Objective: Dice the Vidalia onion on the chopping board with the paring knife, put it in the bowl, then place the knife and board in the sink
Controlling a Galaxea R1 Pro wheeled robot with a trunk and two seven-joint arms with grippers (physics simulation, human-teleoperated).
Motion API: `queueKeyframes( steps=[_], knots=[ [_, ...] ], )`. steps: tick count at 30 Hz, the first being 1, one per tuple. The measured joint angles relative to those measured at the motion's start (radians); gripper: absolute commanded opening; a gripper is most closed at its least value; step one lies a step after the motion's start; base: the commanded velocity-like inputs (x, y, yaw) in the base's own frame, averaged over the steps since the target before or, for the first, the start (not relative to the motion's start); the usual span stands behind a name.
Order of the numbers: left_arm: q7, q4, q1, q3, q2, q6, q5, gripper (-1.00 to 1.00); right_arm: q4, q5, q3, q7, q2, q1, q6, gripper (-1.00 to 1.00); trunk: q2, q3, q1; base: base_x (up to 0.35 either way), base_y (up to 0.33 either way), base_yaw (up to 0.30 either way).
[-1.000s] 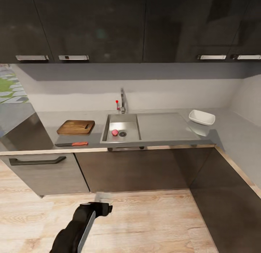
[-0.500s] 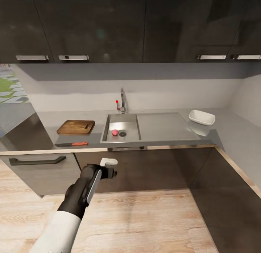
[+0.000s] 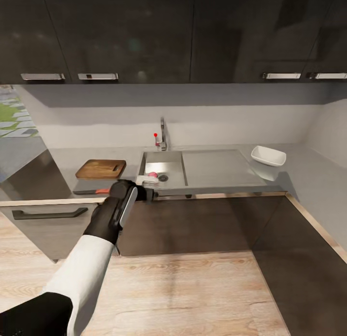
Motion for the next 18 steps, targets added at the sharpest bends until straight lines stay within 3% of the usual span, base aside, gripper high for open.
queueKeyframes(
  steps=[2, 3, 4, 11, 15, 18],
  knots=[
    [-0.001, 0.029, -0.047, 0.0, -0.002, 0.001, 0.005, 1.0, 0.0, 0.0, 0.0, 0.0, 0.0, 0.0, 0.0, 1.0, 0.0, 0.0, 0.0, 0.0, 0.0, 0.0],
    [-0.001, 0.068, -0.097, -0.001, -0.005, 0.001, 0.018, 1.0, 0.001, 0.0, 0.0, 0.0, 0.0, 0.0, 0.0, 1.0, 0.0, 0.0, 0.0, 0.0, 0.0, 0.0],
    [-0.002, 0.121, -0.157, -0.001, -0.007, 0.001, 0.037, 1.0, 0.001, 0.001, 0.0, 0.0, 0.001, 0.0, 0.0, 1.0, 0.0, 0.0, 0.0, 0.0, 0.0, 0.0],
    [-0.002, 0.418, -0.439, 0.0, -0.01, -0.004, 0.149, 1.0, 0.006, 0.001, 0.0, 0.0, 0.001, 0.0, 0.0, 1.0, 0.0, 0.0, 0.0, 0.0, 0.0, 0.0],
    [-0.001, 0.531, -0.574, 0.002, -0.014, -0.012, 0.202, 1.0, 0.006, 0.001, 0.001, 0.0, 0.001, 0.0, 0.0, 1.0, 0.0, 0.0, 0.0, 0.0, 0.0, 0.0],
    [0.0, 0.556, -0.607, 0.001, -0.015, -0.013, 0.21, 1.0, 0.006, 0.0, 0.001, 0.0, 0.001, 0.0, 0.0, 1.0, 0.0, 0.0, 0.0, 0.0, 0.0, 0.0]
  ],
)
